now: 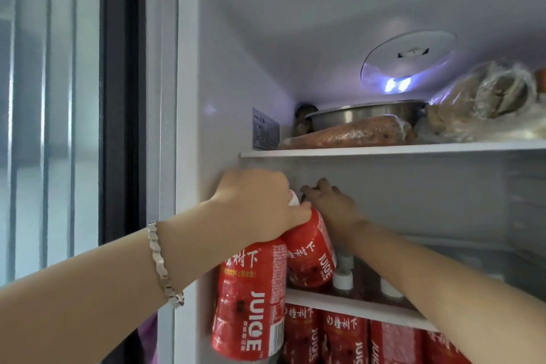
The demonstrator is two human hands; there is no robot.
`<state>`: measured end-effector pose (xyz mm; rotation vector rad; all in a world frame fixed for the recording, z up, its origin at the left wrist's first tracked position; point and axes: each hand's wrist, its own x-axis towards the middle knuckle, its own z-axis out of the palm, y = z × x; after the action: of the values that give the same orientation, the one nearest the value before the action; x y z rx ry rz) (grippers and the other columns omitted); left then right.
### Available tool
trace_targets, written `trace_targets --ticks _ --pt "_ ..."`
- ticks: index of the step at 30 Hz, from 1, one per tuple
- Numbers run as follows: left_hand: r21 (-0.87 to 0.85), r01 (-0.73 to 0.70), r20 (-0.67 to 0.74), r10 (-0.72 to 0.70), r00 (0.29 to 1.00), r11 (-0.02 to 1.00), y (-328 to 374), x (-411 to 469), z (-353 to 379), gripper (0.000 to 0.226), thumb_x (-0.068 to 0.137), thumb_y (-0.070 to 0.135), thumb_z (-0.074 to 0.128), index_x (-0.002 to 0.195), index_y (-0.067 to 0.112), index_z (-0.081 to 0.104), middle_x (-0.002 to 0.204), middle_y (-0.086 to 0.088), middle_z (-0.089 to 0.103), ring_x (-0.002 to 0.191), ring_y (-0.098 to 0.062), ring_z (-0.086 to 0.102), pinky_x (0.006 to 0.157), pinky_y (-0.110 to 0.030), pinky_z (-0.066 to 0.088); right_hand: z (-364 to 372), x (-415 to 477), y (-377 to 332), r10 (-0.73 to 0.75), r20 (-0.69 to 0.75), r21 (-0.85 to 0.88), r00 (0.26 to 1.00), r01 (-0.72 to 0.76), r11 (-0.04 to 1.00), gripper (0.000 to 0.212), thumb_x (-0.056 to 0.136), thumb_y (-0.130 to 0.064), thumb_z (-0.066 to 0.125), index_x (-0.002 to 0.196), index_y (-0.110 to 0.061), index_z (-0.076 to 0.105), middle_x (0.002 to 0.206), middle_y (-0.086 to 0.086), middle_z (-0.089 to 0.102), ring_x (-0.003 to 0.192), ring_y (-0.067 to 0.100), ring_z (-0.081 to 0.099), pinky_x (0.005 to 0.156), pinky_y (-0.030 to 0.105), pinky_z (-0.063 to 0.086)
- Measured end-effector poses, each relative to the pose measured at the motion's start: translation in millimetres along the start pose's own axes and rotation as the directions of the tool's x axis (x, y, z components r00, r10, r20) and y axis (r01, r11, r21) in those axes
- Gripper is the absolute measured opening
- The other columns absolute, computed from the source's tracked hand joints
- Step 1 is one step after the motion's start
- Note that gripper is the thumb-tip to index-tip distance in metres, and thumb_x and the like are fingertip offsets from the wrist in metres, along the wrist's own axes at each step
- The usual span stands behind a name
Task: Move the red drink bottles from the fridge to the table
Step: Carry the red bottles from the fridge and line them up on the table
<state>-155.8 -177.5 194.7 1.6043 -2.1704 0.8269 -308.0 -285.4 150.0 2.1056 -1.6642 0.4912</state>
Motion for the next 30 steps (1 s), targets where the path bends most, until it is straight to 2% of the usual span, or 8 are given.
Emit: trace_targets --ticks 7,13,16,19,22,25,28,30 --pt "-0.034 -0.043 -0.040 0.041 0.998 0.999 -2.4 -14.2 -8.5 0.050 0.086 0.067 0.035 0.083 0.019 0.050 0.078 0.001 0.050 0.072 -0.018 0.049 0.062 -0.028 0.039 -54.3 -62.2 -5.6 0.059 -0.025 -0.034 0.998 -0.059 0.998 0.077 0.080 -0.038 0.068 0.144 -0.021 0.029 0.132 0.013 0.037 0.116 0.035 0.050 0.090 0.040 0.046" --pt "-0.009 -0.054 -0.033 0.054 0.998 0.998 -5.3 -59.5 -35.3 0.052 0.087 0.066 0.035 0.087 0.018 0.053 0.080 0.002 0.056 0.077 -0.018 0.057 0.071 -0.031 0.047 -92.6 -106.7 -14.8 0.150 -0.052 -0.025 0.987 -0.152 0.988 0.062 0.071 -0.041 0.074 0.121 -0.017 0.048 0.107 0.010 0.046 0.101 0.036 0.058 0.081 0.037 0.051" --pt "0.018 0.003 -0.003 -0.003 1.000 1.000 -5.9 -94.1 -47.1 0.045 0.089 0.062 0.036 0.082 0.020 0.048 0.068 0.007 0.047 0.065 -0.013 0.050 0.066 -0.028 0.043 -103.2 -127.8 -34.0 0.058 -0.056 -0.140 0.997 -0.066 0.988 0.067 0.073 -0.042 0.073 0.128 -0.016 0.043 0.108 0.011 0.043 0.102 0.037 0.058 0.075 0.034 0.045" --pt "0.080 0.101 0.055 -0.105 0.993 0.992 -5.1 -135.0 -56.2 0.042 0.091 0.059 0.035 0.070 0.023 0.043 0.066 0.006 0.049 0.058 -0.010 0.047 0.058 -0.025 0.042 -112.0 -149.3 -59.2 -0.046 -0.051 -0.129 0.998 0.039 0.991 0.066 0.076 -0.042 0.070 0.130 -0.017 0.041 0.120 0.012 0.043 0.103 0.036 0.058 0.072 0.034 0.042" --pt "0.127 0.232 0.157 -0.251 0.955 0.964 -6.7 -183.3 -61.5 0.047 0.091 0.060 0.033 0.086 0.019 0.055 0.071 0.004 0.056 0.068 -0.015 0.056 0.067 -0.028 0.047 -117.5 -174.4 -92.5 -0.178 -0.028 -0.065 0.984 0.176 0.982 0.062 0.077 -0.041 0.070 0.128 -0.018 0.043 0.121 0.011 0.043 0.102 0.036 0.058 0.071 0.033 0.039" --pt "0.227 0.294 0.213 -0.342 0.915 0.929 -10.7 -239.9 -64.1 0.053 0.091 0.060 0.031 0.087 0.016 0.059 0.066 0.004 0.051 0.068 -0.015 0.055 0.060 -0.025 0.040 -115.5 -207.1 -132.5 -0.318 0.018 0.021 0.948 0.317 0.948 0.061 0.077 -0.040 0.070 0.127 -0.019 0.043 0.119 0.009 0.043 0.097 0.034 0.060 0.066 0.030 0.037" --pt "0.352 0.319 0.280 -0.424 0.861 0.880 -19.5 -304.4 -72.7 0.050 0.092 0.054 0.030 0.094 0.015 0.061 0.066 0.004 0.043 0.072 -0.017 0.049 0.064 -0.026 0.036 -109.0 -243.4 -179.4 -0.455 0.077 0.105 0.887 0.446 0.889 0.064 0.075 -0.041 0.071 0.129 -0.019 0.042 0.118 0.008 0.043 0.095 0.033 0.060 0.066 0.031 0.039" --pt "0.405 0.328 0.345 -0.475 0.809 0.853 -24.7 -354.5 -82.8 0.047 0.093 0.050 0.032 0.101 0.014 0.061 0.073 0.001 0.049 0.072 -0.020 0.047 0.064 -0.027 0.035 -104.9 -270.8 -215.2 -0.552 0.104 0.170 0.827 0.532 0.829 0.067 0.076 -0.042 0.071 0.131 -0.019 0.040 0.120 0.009 0.043 0.100 0.033 0.060 0.069 0.033 0.043"
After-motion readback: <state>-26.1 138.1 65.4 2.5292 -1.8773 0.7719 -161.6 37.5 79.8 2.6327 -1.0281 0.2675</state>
